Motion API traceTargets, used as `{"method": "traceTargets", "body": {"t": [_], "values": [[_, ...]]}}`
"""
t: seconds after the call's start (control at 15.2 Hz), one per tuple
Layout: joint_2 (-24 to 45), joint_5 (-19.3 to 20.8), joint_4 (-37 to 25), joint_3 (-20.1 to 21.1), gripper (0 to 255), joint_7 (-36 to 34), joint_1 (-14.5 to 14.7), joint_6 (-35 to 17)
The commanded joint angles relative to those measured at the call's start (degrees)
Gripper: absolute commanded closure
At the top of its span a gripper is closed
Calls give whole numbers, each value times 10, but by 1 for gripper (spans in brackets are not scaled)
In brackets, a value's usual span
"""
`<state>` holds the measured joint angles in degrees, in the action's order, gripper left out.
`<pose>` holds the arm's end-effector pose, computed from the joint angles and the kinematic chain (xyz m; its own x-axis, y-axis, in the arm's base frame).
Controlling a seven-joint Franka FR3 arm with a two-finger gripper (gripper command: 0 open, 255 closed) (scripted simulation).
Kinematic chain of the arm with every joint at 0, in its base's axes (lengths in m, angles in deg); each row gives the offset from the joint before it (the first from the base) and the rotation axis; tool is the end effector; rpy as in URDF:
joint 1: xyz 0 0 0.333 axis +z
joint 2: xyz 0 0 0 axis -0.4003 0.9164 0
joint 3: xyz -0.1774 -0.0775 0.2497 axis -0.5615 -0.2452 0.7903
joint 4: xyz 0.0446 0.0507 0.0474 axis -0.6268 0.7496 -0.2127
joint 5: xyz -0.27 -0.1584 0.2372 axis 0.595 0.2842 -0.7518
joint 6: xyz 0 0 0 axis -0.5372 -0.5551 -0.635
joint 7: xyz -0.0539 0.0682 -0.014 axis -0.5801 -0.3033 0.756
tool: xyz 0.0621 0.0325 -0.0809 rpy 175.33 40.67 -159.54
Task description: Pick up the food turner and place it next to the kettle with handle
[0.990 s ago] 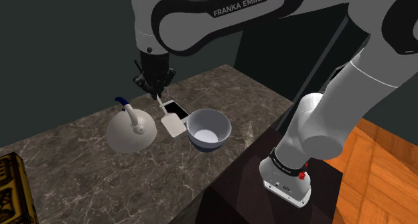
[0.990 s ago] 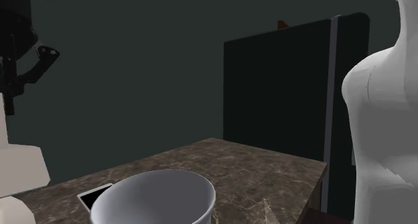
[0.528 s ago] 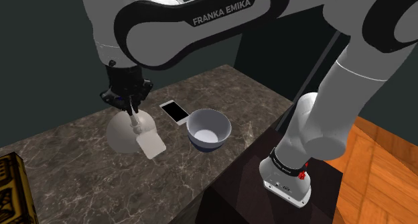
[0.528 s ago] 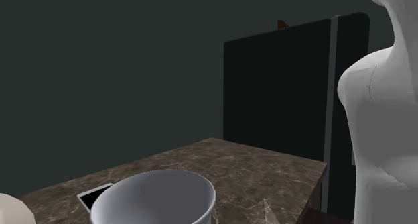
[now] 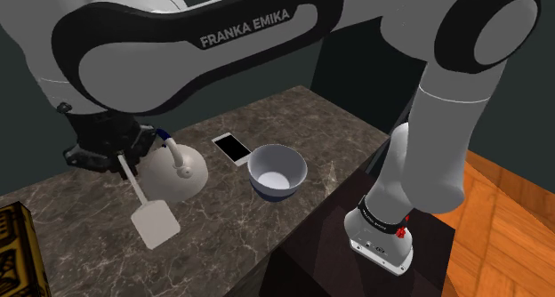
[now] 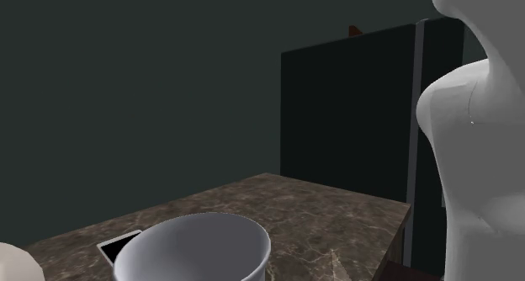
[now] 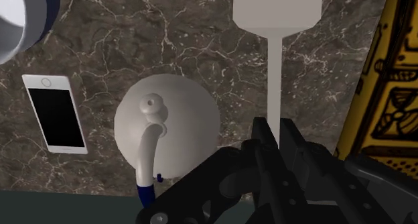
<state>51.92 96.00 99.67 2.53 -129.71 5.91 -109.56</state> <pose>0.4112 0.4824 0.4698 0.9948 -0.0768 0.0662 -0.0769 -0.9970 -0.0004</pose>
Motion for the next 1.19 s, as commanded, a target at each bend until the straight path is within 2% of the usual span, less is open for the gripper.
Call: {"method": "traceTargets", "body": {"t": [0.0, 0.2, 1.12], "values": [[37, 17, -49, 6, 255, -29, 23, 17], [89, 37, -121, 8, 255, -57, 55, 43], [111, 52, -45, 1, 255, -71, 53, -53]]}}
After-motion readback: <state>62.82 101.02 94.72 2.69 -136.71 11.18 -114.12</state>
